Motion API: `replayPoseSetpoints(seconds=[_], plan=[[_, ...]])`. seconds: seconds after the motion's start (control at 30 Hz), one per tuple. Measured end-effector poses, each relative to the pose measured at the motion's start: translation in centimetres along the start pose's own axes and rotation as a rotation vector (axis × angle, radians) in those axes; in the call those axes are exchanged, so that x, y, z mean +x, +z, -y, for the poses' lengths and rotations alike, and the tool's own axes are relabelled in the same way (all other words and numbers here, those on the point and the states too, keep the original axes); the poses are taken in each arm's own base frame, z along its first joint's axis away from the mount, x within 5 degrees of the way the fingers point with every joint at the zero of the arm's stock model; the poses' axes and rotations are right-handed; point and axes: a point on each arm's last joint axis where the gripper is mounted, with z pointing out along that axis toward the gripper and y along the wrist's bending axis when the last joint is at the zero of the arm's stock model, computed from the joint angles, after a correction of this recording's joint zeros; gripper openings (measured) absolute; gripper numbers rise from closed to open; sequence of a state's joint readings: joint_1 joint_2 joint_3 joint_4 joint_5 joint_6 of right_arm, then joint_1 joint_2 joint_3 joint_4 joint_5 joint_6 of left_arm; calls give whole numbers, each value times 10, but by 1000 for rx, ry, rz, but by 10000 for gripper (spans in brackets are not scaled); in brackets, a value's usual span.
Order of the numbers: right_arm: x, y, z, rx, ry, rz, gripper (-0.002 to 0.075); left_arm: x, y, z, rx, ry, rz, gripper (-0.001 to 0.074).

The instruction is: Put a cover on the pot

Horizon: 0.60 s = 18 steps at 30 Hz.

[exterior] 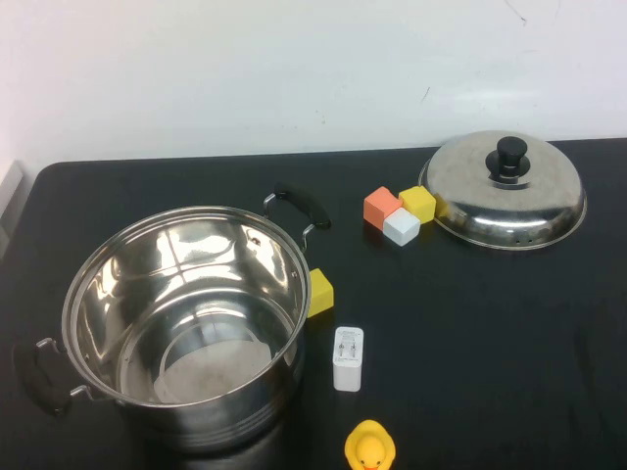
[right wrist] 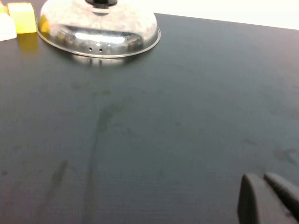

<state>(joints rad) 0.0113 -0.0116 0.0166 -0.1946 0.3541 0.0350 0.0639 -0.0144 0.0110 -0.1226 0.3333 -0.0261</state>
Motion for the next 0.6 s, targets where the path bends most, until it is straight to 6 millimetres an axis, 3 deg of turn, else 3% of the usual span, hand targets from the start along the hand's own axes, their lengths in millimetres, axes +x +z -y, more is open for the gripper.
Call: replayPoseSetpoints(seconds=[0.6], plan=[[0,0,0,1,-1,0,-2,0,0,1,18,5,-3,-3]])
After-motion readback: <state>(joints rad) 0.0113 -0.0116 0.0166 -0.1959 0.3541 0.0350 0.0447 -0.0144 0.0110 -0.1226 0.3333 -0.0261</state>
